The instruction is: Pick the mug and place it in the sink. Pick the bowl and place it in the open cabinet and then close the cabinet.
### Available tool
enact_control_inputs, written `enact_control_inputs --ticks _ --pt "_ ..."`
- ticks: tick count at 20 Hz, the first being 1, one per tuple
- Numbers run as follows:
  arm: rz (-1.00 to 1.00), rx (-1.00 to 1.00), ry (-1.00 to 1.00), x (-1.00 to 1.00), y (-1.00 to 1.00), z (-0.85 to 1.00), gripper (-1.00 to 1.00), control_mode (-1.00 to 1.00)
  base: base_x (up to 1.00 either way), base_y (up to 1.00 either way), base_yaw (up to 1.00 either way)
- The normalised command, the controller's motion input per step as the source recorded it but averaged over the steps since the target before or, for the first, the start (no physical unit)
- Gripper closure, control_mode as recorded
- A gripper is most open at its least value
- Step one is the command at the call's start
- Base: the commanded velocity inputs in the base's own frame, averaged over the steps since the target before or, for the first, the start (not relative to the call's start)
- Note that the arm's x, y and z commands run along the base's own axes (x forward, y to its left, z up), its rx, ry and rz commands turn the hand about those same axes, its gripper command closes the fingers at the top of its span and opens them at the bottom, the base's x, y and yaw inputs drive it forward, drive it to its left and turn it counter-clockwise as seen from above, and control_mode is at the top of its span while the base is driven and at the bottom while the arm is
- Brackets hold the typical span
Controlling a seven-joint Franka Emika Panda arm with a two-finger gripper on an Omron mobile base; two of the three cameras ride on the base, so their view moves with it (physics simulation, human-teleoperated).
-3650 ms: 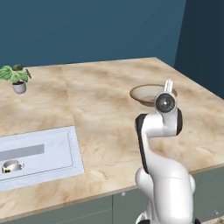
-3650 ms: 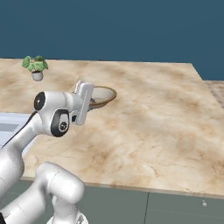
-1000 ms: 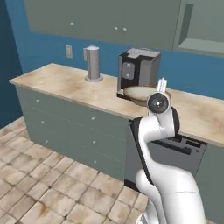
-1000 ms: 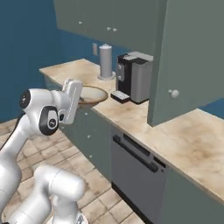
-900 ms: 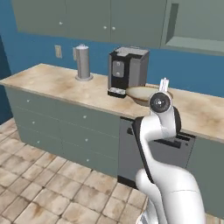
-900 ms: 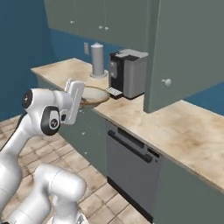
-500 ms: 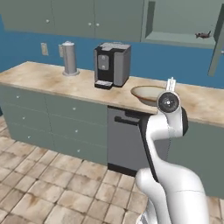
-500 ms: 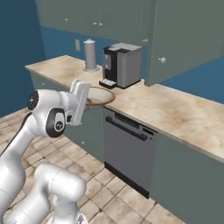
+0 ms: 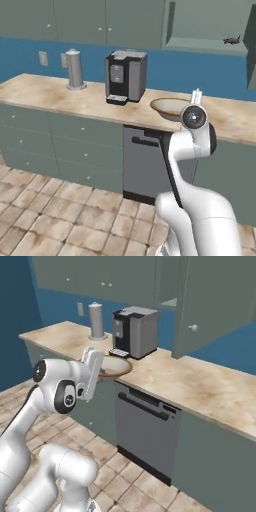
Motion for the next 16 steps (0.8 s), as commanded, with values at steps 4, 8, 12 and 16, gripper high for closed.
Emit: enact_control_inputs --ticks 4,8,12,16 --pt "0.00 0.00 0.00 0.00 0.00 0.00 1.00 1.00 1.00 0.72 -0.35" --pt "0.00 0.00 0.00 0.00 0.00 0.00 1.00 1.00 1.00 0.90 -0.34" --pt "0.00 0.00 0.00 0.00 0.00 0.00 1.00 1.00 1.00 0.71 -0.38" --pt "0.00 0.00 0.00 0.00 0.00 0.00 1.00 1.00 0.90 0.14 -0.45"
